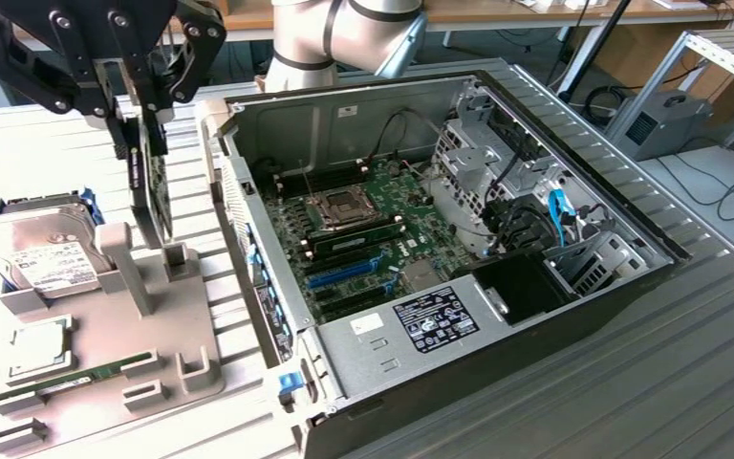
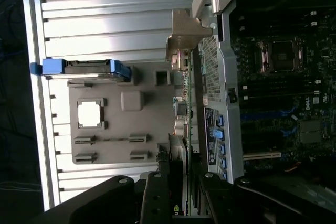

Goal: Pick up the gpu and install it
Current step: 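Pick up the gpu and move the gpu toward the slot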

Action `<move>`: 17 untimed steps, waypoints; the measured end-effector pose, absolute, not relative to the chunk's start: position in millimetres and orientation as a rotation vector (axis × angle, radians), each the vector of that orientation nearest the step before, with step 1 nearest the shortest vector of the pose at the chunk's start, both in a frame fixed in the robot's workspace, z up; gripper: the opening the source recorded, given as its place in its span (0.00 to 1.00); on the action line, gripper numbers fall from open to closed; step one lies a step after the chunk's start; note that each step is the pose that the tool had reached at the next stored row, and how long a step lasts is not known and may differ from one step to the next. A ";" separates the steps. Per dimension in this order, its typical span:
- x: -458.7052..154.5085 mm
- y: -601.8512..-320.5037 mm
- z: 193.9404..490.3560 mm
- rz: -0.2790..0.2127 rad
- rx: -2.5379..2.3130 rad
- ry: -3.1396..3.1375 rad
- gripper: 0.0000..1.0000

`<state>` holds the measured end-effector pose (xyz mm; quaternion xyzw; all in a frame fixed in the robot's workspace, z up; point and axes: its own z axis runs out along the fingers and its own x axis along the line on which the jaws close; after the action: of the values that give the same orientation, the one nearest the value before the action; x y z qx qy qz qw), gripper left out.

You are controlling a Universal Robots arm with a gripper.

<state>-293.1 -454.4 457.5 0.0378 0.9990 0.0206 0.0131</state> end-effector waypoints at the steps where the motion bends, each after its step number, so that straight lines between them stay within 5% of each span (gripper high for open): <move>1: -292.6 -454.4 456.7 0.064 0.118 3.112 0.26; 17: -283.4 -454.4 446.5 0.064 0.118 3.113 0.26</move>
<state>-283.4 -454.4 446.5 0.0378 0.9990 0.0205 0.0131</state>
